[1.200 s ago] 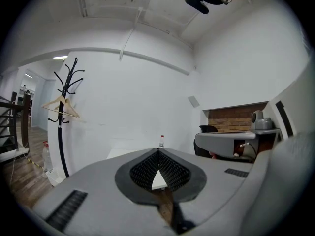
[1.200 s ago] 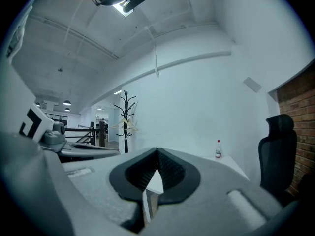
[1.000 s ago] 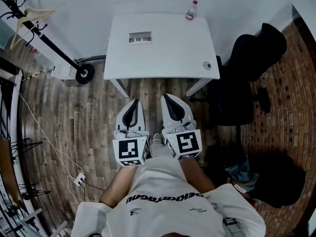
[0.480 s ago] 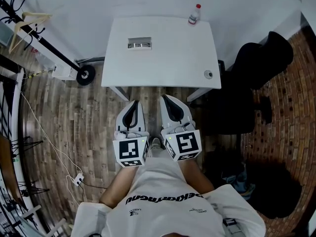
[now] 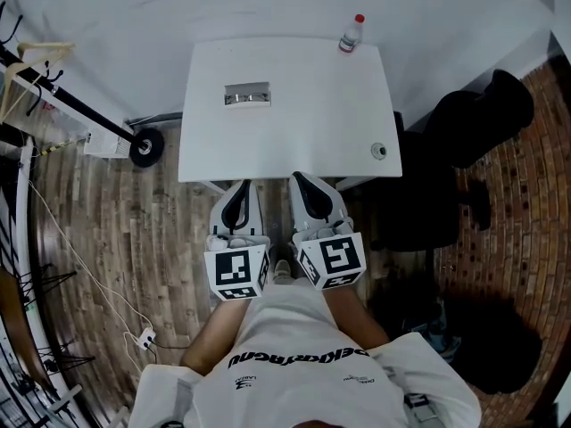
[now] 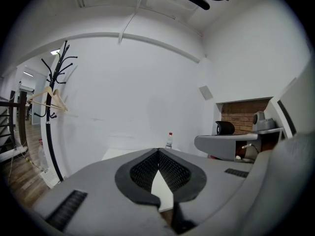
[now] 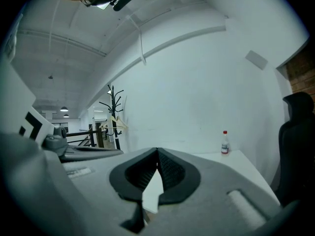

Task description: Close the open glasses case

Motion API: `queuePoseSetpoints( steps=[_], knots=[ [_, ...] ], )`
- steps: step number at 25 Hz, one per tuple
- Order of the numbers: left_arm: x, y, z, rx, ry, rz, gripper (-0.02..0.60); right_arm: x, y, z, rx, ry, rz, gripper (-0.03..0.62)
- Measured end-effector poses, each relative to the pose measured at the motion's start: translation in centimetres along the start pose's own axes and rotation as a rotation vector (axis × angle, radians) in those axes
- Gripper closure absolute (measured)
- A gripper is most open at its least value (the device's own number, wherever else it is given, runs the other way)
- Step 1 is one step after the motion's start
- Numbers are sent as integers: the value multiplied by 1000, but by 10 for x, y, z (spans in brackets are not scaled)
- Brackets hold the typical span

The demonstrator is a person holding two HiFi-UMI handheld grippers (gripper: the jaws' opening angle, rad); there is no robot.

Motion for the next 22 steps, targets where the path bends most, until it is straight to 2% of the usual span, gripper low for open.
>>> queuePoseSetpoints(
  steps=[13, 22],
  knots=[
    [30, 137, 87, -98, -19, 65, 583, 5, 159, -30, -65, 69, 73, 592],
    [25, 199, 119, -153, -37, 133, 583, -8, 222, -53, -106, 105, 135, 592]
  ],
)
Point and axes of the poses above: the fingertips, and each gripper's own axes: y forward along the fingers, z to its left, x out of its top, the point moved 3 cm from there along -y, backward along the fingers, and after that the axes turned 5 degrees about -y, right-handed, at the moved point
